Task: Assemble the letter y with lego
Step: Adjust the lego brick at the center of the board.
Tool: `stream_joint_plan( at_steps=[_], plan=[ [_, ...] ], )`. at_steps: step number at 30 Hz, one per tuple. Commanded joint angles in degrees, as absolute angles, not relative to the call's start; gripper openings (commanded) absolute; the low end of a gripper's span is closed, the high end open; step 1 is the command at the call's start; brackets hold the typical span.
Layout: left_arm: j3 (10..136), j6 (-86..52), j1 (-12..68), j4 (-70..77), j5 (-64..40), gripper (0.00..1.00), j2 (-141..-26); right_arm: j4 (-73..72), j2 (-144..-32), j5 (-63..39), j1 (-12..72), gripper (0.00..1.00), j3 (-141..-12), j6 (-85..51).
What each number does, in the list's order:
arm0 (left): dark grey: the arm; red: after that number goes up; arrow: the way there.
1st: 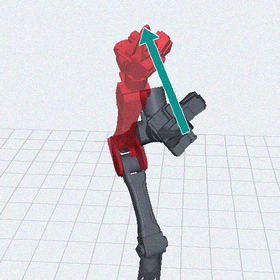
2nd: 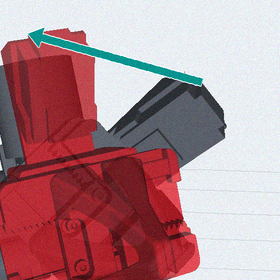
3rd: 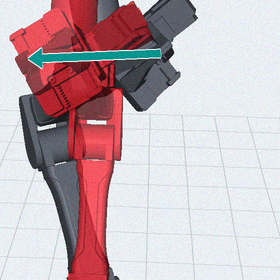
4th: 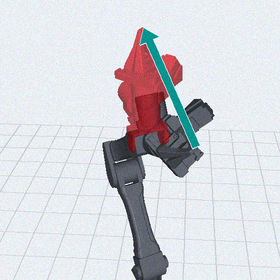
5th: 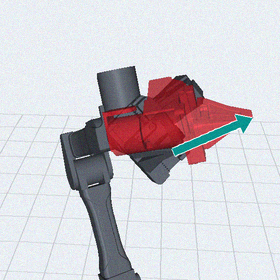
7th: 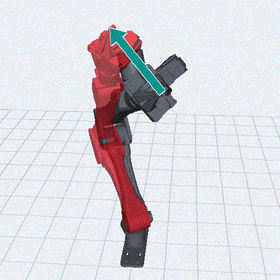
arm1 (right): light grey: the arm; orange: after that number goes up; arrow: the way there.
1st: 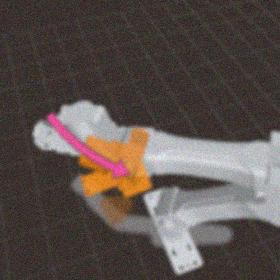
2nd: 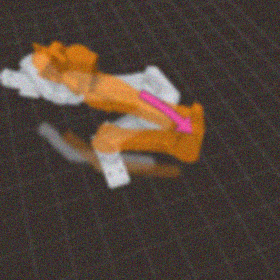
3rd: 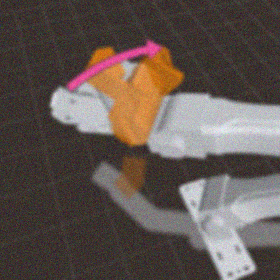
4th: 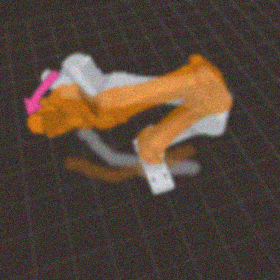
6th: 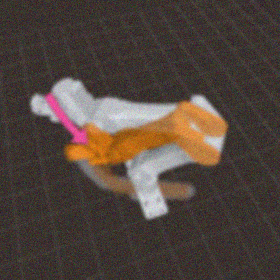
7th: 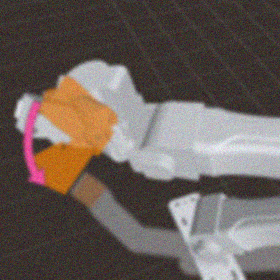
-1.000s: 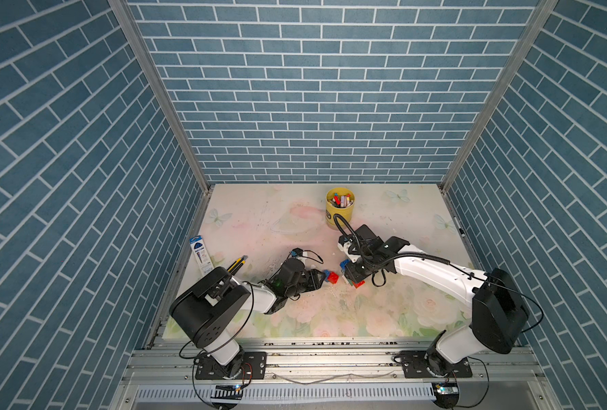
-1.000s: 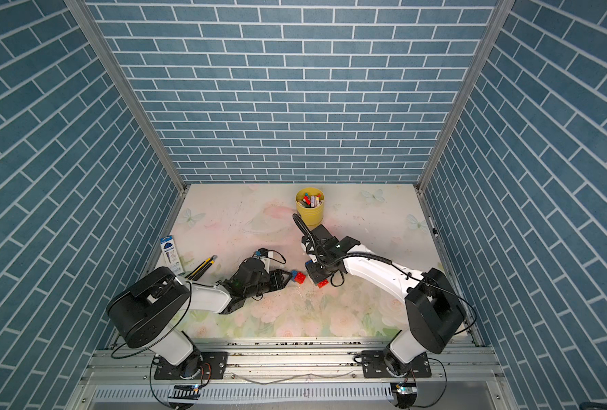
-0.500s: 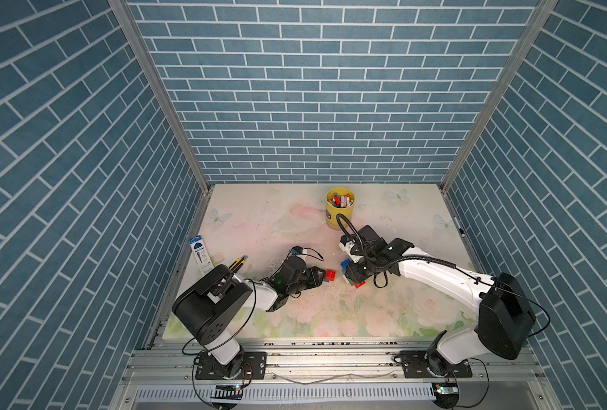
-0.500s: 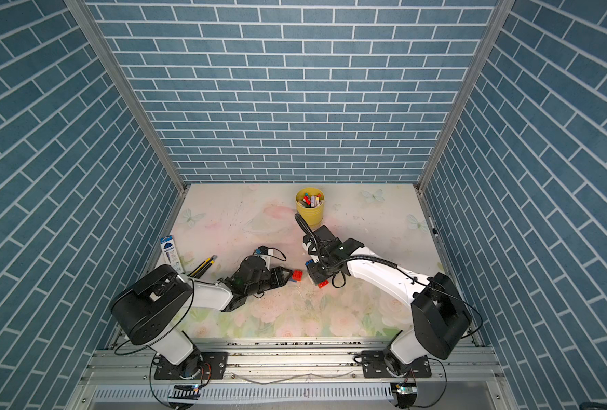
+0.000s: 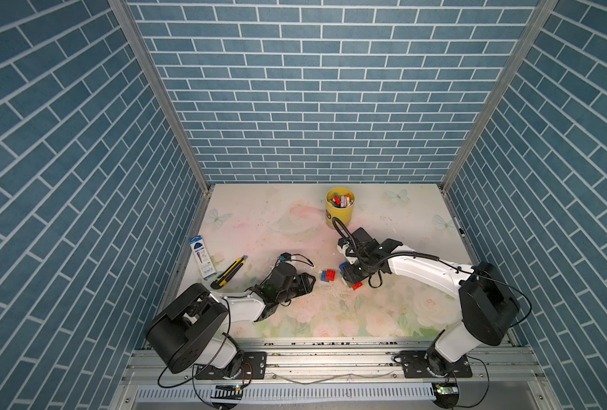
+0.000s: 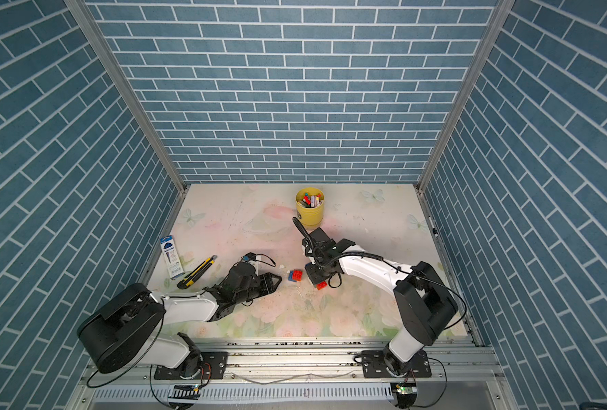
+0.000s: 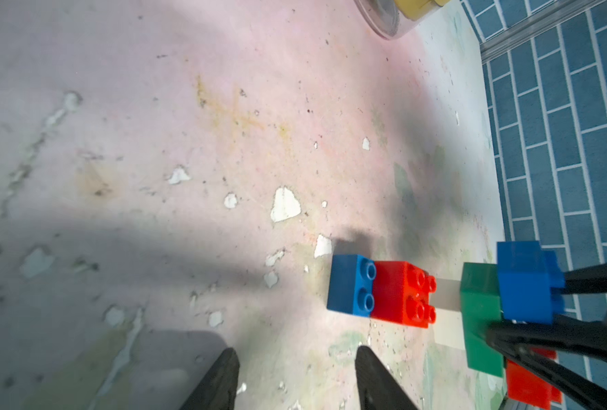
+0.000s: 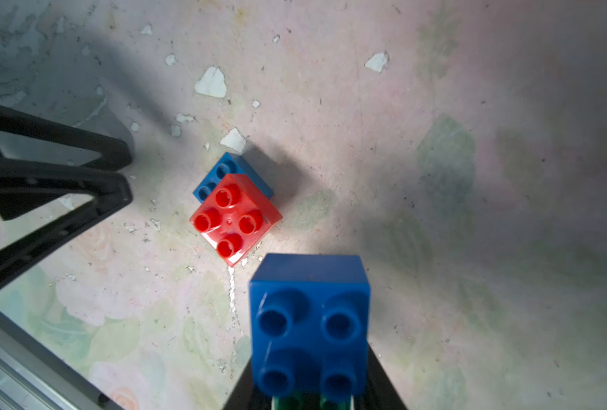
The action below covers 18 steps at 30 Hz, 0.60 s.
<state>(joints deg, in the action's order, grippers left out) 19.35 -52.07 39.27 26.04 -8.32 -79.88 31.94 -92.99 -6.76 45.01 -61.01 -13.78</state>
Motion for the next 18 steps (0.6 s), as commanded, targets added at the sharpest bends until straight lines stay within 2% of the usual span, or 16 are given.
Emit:
stream_joint_plan(
  at_steps=[1,9,18],
  plan=[
    [17.72,-52.18,38.94,20.06,-6.88,0.56,-77.03,30.41,-94.7,-7.99,45.88,0.19,-62.79,-15.69],
    [15.8,-52.66,38.96,20.46,-6.93,0.57,-73.71,30.12,-97.55,-9.46,48.96,0.19,-66.08,-16.41],
    [16.38,-52.78,38.94,27.38,-10.11,0.58,-76.63,30.94,-97.87,-11.19,49.5,0.19,-66.41,-16.51]
  ],
)
